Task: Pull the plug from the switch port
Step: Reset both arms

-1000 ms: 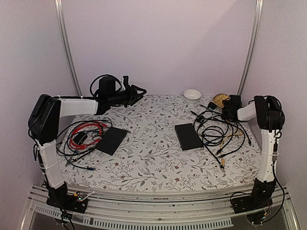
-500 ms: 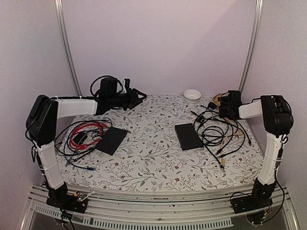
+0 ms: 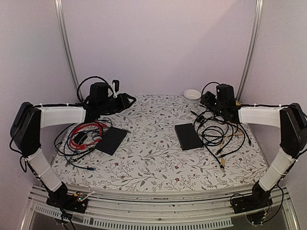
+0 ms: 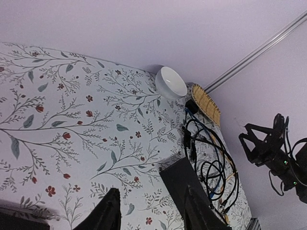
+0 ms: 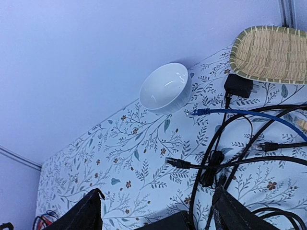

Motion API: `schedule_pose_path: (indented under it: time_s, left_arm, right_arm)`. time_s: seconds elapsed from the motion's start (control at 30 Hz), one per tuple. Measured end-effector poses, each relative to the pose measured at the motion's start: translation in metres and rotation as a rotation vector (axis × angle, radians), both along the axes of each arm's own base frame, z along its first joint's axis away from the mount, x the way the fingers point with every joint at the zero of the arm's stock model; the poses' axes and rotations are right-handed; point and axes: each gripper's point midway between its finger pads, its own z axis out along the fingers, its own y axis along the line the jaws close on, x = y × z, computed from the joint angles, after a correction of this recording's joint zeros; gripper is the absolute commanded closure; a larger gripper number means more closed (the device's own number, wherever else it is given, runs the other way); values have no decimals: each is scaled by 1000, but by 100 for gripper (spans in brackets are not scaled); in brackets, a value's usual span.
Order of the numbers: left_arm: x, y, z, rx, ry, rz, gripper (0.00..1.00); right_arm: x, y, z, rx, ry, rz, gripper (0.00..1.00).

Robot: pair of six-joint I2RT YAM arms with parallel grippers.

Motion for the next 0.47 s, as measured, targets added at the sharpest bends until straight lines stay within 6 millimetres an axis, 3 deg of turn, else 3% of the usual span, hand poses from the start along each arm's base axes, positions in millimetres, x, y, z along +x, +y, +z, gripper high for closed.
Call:
schedule_pose_path:
  time_s: [0.27, 0.37, 0.47]
  left_arm:
    - [-23, 35, -5, 122, -77, 118, 54]
    - [-32, 44, 4, 143, -129, 154, 54]
    - [-41, 48, 15, 151, -183, 180, 54]
  right_arm:
    - [-52, 11, -8, -275, 36, 78, 23]
    - [-74, 6, -7, -310, 25, 109, 23]
    - [-92, 1, 0, -332, -9, 133, 17]
